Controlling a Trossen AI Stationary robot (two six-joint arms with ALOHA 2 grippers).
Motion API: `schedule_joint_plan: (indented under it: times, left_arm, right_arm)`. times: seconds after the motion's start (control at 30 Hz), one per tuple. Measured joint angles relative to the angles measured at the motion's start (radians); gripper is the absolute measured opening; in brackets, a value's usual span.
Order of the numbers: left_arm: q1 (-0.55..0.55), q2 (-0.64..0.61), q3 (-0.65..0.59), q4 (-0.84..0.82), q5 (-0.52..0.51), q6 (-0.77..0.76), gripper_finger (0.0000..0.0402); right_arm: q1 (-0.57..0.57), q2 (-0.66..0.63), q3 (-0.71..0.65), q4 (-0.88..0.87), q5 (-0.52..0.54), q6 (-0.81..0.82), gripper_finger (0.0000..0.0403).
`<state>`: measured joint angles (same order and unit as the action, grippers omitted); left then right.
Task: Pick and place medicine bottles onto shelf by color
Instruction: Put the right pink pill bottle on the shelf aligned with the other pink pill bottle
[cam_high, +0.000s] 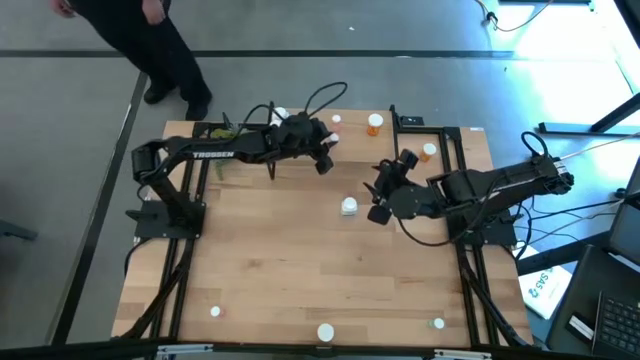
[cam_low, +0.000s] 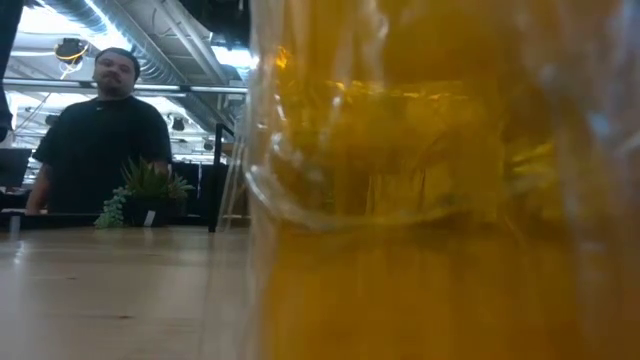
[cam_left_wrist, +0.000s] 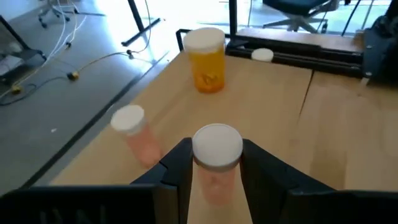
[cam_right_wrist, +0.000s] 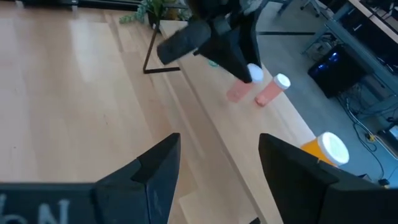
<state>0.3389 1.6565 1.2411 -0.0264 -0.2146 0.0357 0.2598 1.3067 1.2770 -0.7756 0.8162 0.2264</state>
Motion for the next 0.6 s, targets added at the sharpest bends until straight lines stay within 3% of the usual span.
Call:
schedule_joint_plan:
  times: [0.6]
  left_arm:
    - [0.040, 0.052, 0.000, 0.086, -0.009, 0.053, 0.0103]
  right_arm:
    - [-0.007, 0.000, 0.000, 0.001, -0.005, 0.000, 0.0220]
